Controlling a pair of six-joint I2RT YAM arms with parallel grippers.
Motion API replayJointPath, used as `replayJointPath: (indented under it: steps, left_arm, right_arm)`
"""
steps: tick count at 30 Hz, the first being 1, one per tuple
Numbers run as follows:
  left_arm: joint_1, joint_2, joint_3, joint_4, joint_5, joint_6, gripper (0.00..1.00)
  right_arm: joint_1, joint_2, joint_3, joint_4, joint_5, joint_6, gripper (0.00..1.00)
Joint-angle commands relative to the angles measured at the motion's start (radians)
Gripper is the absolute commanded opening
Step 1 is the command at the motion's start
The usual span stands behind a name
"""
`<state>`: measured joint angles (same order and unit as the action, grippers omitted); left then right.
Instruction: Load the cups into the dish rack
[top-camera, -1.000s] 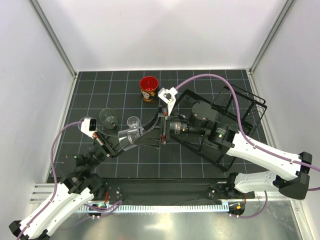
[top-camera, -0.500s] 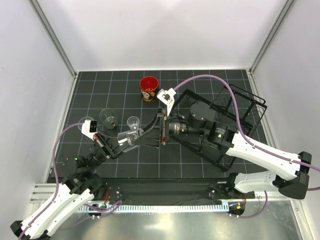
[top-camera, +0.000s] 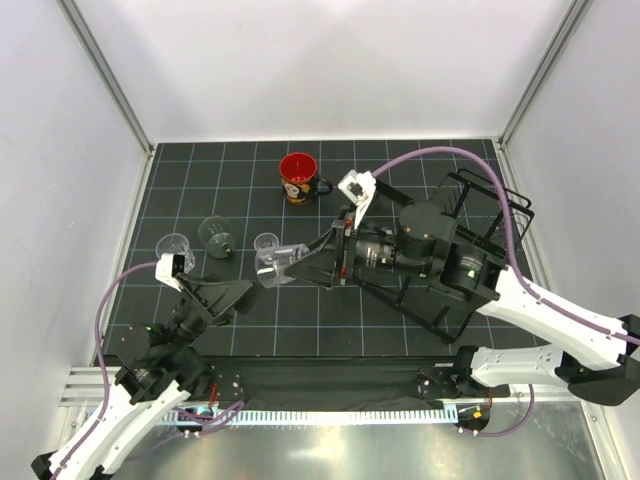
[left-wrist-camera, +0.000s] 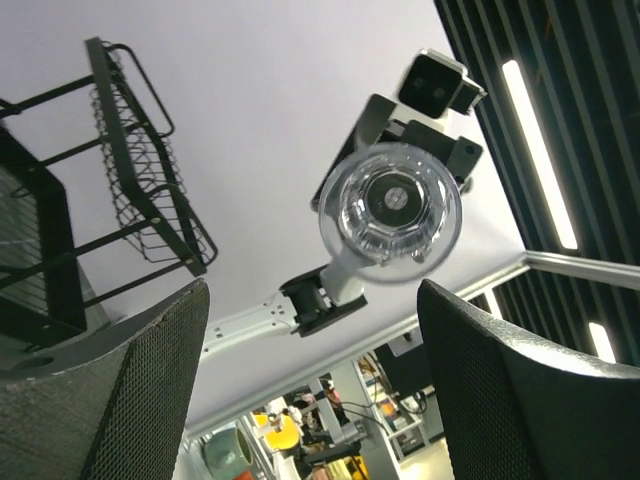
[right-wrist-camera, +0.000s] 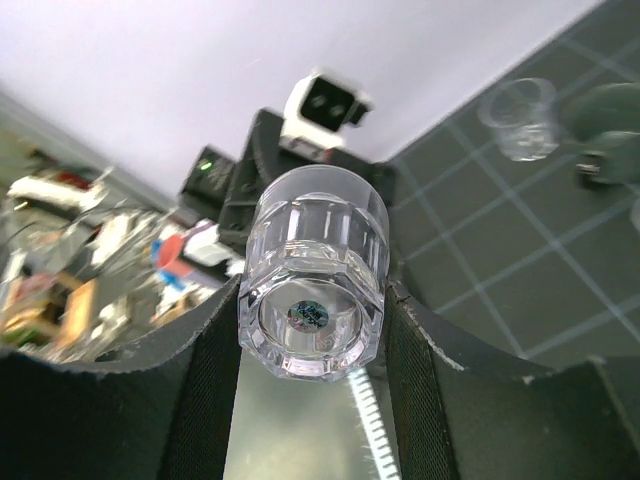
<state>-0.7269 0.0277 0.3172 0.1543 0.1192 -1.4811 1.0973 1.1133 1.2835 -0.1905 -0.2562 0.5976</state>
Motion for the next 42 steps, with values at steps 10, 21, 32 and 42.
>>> replayJointPath:
  steps: [10, 21, 32, 42]
  left_arm:
    - [-0.002, 0.046, 0.088, -0.381, -0.049, 0.094, 0.87]
    - [-0.002, 0.247, 0.183, -0.493, 0.0, 0.196, 0.91]
    - [-0.002, 0.229, 0.178, -0.501, -0.004, 0.229, 0.92]
    - [-0.002, 0.221, 0.169, -0.507, -0.003, 0.231, 0.92]
  right_arm:
    - [-0.078, 0.022, 0.429, -0.878, 0.903, -0.22, 0.04]
    - [-0.649, 0.056, 0.45, -1.063, 0.882, -0.372, 0.04]
    - [-0.882, 0.138, 0.416, -1.044, 0.66, -0.395, 0.04]
    - [-0.955, 0.229, 0.378, -0.972, 0.591, -0.389, 0.04]
